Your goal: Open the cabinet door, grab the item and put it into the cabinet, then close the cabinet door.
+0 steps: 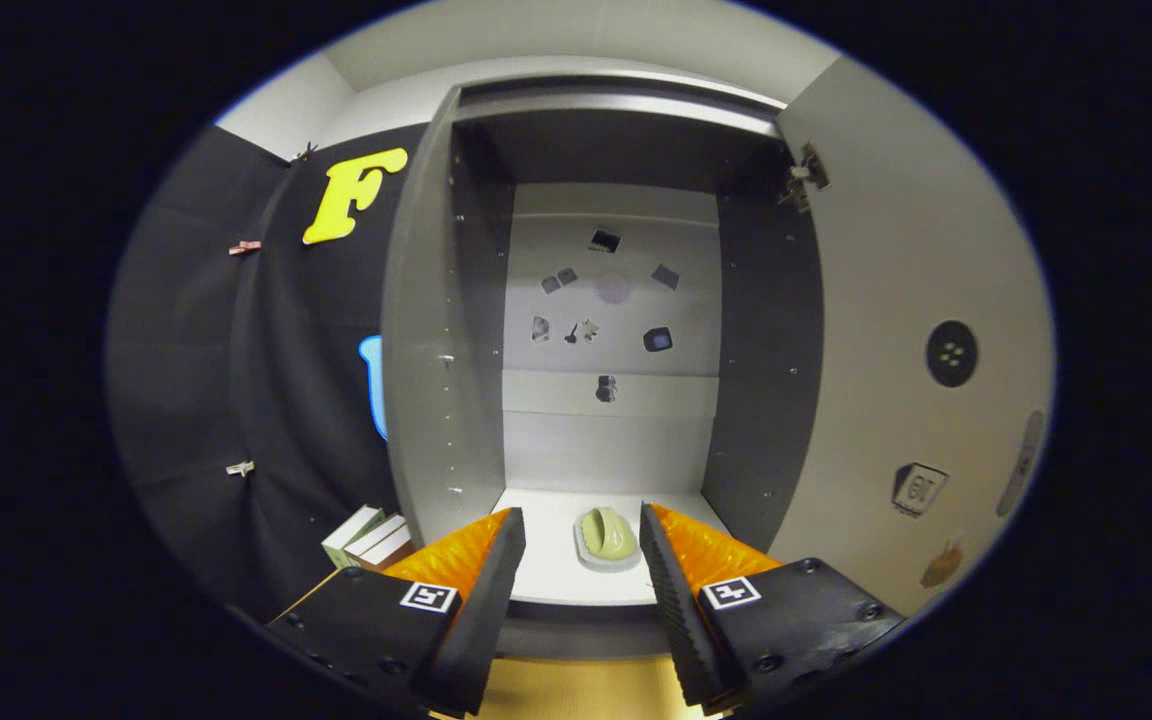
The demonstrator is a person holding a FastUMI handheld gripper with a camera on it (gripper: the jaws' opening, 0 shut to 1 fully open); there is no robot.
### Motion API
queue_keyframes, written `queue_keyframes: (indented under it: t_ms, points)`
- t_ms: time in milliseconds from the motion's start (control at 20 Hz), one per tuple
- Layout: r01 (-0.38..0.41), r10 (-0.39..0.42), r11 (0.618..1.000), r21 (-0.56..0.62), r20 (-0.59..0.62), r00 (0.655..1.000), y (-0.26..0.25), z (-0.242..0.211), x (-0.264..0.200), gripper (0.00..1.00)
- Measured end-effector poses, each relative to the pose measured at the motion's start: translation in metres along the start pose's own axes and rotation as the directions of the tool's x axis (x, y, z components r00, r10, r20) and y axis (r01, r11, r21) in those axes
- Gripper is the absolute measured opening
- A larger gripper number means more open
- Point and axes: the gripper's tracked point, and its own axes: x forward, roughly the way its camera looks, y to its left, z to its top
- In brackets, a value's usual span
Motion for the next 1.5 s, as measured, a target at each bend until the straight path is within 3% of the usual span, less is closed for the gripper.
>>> queue_keyframes:
  t_ms: [300, 500, 750, 1050, 1300, 1500]
  points:
    - [0.021, -0.021, 1.000, -0.013, 0.034, 0.999, -0.016, 0.017, -0.082, 0.86]
    - [-0.013, 0.014, 1.000, -0.023, 0.028, 1.000, -0.036, 0.022, -0.139, 0.95]
    - [-0.226, 0.226, 0.972, 0.060, -0.004, 0.974, -0.048, 0.020, -0.220, 0.98]
    - [-0.349, 0.355, 0.929, 0.126, -0.023, 0.935, -0.114, 0.010, -0.300, 0.98]
    - [-0.328, 0.331, 0.926, 0.189, 0.016, 0.944, -0.188, 0.010, -0.316, 0.98]
    - [-0.267, 0.275, 0.943, 0.198, -0.010, 0.961, -0.224, -0.030, -0.302, 0.98]
